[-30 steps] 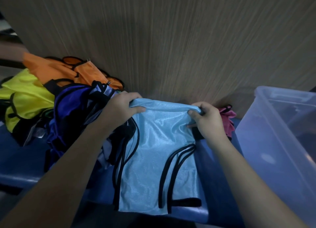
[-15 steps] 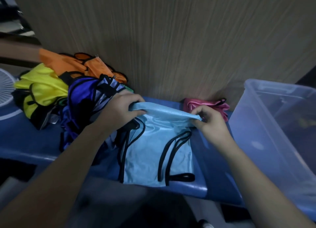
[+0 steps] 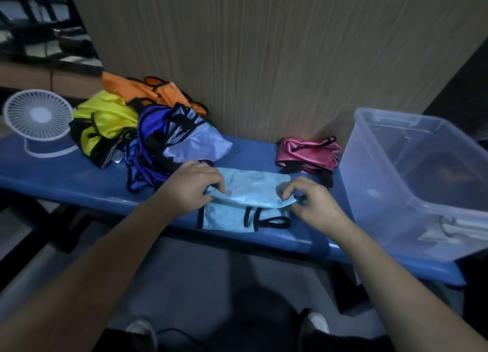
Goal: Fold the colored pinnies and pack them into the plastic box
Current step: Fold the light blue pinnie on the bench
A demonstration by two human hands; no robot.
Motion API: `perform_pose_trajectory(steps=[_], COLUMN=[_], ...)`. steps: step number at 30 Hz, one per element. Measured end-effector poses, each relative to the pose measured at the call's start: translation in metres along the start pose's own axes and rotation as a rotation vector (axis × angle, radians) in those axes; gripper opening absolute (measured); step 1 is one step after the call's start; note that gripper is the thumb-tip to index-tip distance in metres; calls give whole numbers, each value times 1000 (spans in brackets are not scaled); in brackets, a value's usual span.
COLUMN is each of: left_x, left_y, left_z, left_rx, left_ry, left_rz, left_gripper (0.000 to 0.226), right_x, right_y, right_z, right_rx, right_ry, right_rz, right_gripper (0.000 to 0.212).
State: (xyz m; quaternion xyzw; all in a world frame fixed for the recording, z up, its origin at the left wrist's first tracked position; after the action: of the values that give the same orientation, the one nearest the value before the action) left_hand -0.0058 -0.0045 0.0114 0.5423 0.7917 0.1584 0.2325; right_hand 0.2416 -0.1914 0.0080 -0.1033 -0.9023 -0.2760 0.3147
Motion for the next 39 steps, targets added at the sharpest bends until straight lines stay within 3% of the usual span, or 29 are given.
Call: perform_pose_trajectory(steps=[4,7,10,13,15,17,19,21,24,27,30,36,39], left_x=[-10,-11,-12,-17,-22,-25,-23,-18,-11,-6,-6,-17,-20], left_y=[-22,-27,-27,-20,-14,-5,2,5,5,-2,-9,-4,5], left_z=[8,8,3,0,2,6,17,31,45,45,44,42,37], left_rx=[126,141,133,89,22,-57,-64,72,247,349,399,432,365], left_ry=[30,32,8,6,-35,-84,-80,-21,66,109,128,170,158], left_rz=[-22,6,-5,26,22,-15,-49,-98,-123,-217,-268,-279,-264], left_gripper=[27,18,39,54,51,39,31,49,76,112,129,130,131], right_x=[-3,-12,-14,-13,-14,-19,-19,-16,-18,-21,-26,-22,-14], right_y=[-19,-22,-19,-14,-9,-4,-1,-1,-4,-5,-1,-5,-7], right_z=[3,7,2,0,1,5,8,13,18,12,3,-1,-6], right_rx=[44,204,352,335,208,64,59,186,377,454,486,380,161], right_ry=[-40,-87,-142,-131,-79,-71,-148,-206,-282,-335,-329,-294,-265], right_rz=[-69,-55,-11,7,15,15,3,36,52,89,128,166,285], right_gripper=[35,31,23,8,4,16,50,82,98,98,96,90,62])
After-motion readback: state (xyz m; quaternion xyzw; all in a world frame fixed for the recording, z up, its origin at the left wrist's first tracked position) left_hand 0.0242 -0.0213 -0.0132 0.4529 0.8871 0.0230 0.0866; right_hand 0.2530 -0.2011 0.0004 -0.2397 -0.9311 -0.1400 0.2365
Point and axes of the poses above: each hand's wrist, its own y-axis towards the middle knuckle, its own z-axis out of the palm, x = y × z, the point moved 1 cm from there along y, towards the middle knuckle, and after that the axes turned 14 degrees about -x, right-handed, at the moved point
